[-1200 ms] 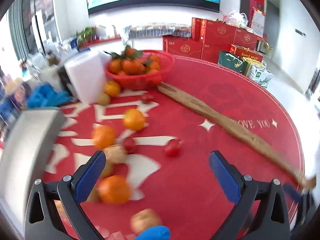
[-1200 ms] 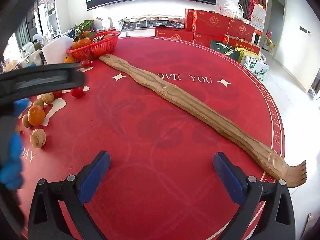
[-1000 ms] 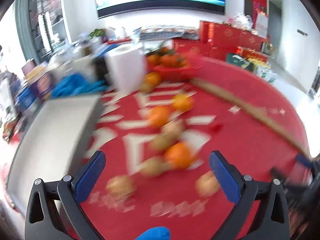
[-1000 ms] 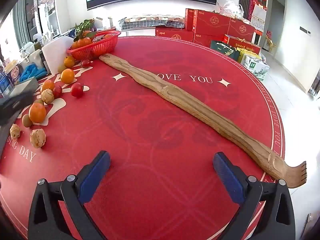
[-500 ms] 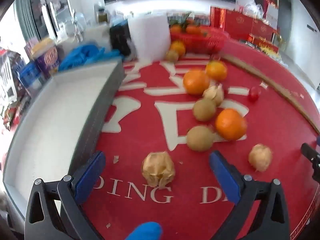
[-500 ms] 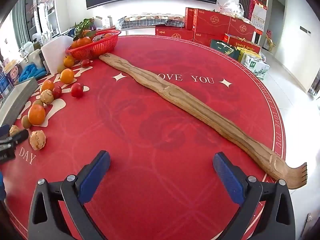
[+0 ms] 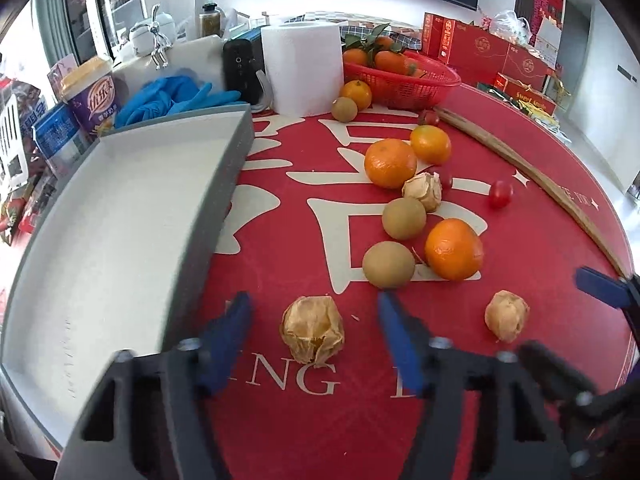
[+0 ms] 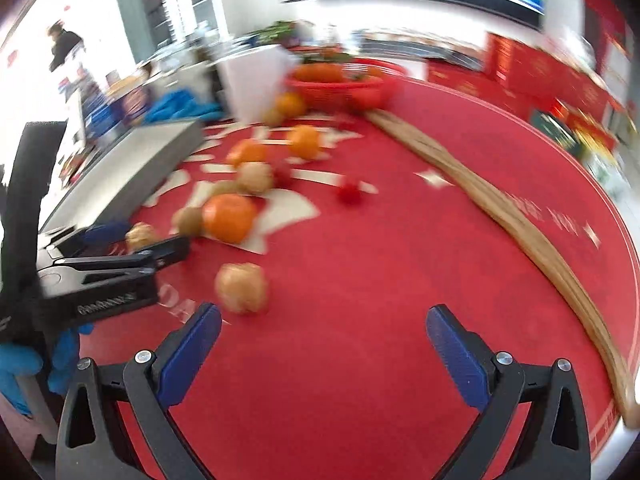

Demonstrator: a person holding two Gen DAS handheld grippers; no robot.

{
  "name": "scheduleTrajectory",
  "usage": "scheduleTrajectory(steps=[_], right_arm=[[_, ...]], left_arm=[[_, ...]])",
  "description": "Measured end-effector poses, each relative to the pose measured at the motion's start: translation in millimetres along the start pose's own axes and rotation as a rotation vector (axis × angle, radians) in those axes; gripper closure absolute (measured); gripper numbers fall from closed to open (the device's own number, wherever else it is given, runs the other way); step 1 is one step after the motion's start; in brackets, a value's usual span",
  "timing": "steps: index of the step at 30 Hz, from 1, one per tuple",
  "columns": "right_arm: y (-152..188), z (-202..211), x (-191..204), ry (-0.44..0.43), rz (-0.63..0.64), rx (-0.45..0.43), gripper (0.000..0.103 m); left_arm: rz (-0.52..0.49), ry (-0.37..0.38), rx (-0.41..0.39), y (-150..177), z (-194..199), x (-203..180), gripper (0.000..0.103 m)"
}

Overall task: Organize fruits
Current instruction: 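Reach the left gripper to a husked fruit and close on it, then carry the husked fruit into the white tray and open the left gripper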

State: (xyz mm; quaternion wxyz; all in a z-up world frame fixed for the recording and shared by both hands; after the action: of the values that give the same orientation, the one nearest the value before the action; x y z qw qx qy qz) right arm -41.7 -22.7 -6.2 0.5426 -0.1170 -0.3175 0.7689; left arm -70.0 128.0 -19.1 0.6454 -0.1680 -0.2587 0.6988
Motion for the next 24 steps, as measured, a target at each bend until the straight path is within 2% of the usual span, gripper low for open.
scheduleTrajectory(steps=[1, 3, 4, 5, 6, 8, 9, 10, 12, 18, 21, 24], right_arm=[[-2, -5, 6, -0.002, 0.012, 0.011, 0.001], [-4, -17, 14, -0.018, 0.03, 0.044, 0.018], [-4, -17, 18, 0.03, 0.064, 0.036, 0.028], [-5, -17, 22, 0.041, 0.084, 0.039, 0.04], [-4, -15, 25, 0.029, 0.093, 0.034, 0.047], [-4, -12, 26, 0.028, 0.094, 0.032, 0.073], [-3, -11, 25, 0.028, 0.088, 0.03, 0.076], [-2, -10, 23, 0.021, 0.077, 0.029, 0.077], [-2, -10, 21, 0.011, 0.065, 0.027, 0.077], [-3, -15, 15, -0.005, 0.049, 0.024, 0.077], [-3, -14, 14, -0.01, 0.046, 0.023, 0.077], [-3, -14, 14, -0.009, 0.049, 0.021, 0.077]], left_arm=[[0.006, -0.007, 0.0, -1, 0, 1, 0.051], [0.011, -0.017, -0.005, -4, -2, 5, 0.071], [0.006, -0.022, -0.011, -3, -2, 7, 0.072], [-0.001, -0.028, -0.021, -3, -2, 9, 0.073], [-0.007, -0.032, -0.032, -2, -2, 10, 0.073], [-0.018, -0.044, -0.061, 1, -2, 14, 0.073], [-0.031, -0.027, -0.068, 2, -1, 16, 0.07], [-0.037, -0.012, -0.071, 2, -1, 18, 0.067], [-0.045, 0.018, -0.088, 4, 3, 21, 0.052], [-0.059, 0.129, -0.155, 14, 23, 24, 0.031], [-0.096, 0.129, -0.145, 14, 24, 13, 0.03], [-0.126, 0.093, -0.108, 13, 14, 1, 0.03]])
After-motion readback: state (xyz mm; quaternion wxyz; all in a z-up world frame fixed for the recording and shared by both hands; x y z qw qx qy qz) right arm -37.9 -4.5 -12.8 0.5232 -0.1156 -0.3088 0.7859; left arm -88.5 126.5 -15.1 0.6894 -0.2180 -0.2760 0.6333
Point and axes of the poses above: each gripper's, at about its wrist camera, not at the fingertips, and z roughly against the way its jaws point, x to its left, y to its underside, the point moved 1 cm from there along -z, roughly the way its jaws point, and after that the axes turned 6 degrees about -y, right-handed, at the moved point
